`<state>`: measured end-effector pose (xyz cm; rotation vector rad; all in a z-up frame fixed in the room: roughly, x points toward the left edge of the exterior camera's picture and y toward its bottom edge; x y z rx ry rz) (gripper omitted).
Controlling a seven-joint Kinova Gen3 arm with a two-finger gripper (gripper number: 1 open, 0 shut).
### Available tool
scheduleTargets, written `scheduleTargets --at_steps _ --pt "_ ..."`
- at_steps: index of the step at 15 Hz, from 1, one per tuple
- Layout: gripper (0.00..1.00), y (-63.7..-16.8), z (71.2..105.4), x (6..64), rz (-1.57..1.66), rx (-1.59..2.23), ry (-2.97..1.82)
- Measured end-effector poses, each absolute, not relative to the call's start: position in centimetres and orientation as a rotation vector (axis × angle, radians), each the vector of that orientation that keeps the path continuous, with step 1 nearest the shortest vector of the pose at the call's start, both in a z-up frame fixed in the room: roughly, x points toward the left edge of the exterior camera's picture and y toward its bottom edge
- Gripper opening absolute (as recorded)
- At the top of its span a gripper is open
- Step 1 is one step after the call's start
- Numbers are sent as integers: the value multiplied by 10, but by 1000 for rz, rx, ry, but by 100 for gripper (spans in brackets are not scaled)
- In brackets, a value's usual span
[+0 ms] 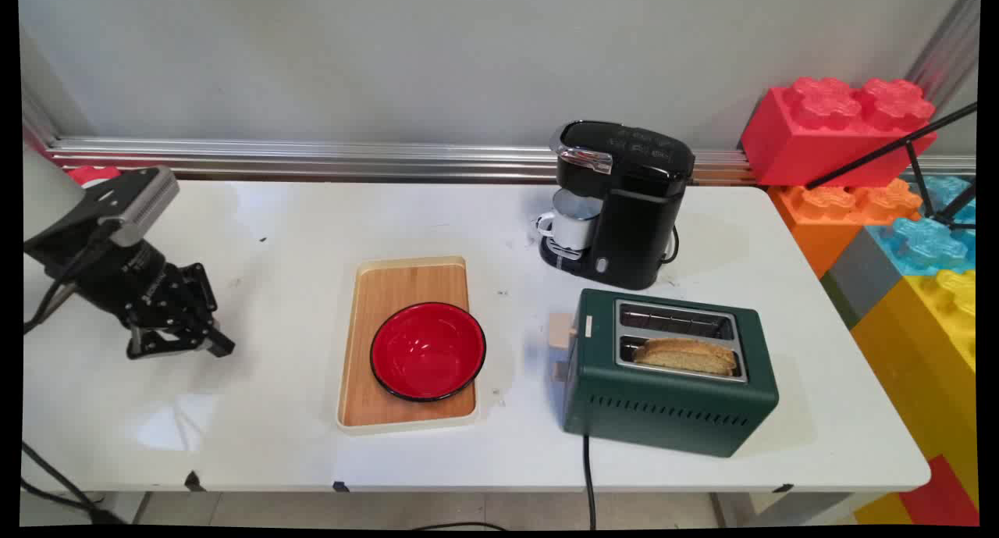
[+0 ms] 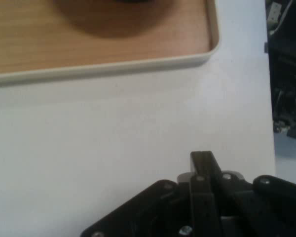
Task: Press the toaster switch
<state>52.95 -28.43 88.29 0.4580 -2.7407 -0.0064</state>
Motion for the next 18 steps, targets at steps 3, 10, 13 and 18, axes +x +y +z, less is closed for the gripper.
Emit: scheduleTargets --at_steps 3,10,13,18 --pt "0 -291 887 519 13 461 -2672" --pt "0 -321 919 474 96 439 -2347" --pt "0 -332 929 456 107 408 -2225" --pt "0 -345 925 435 111 344 -2151"
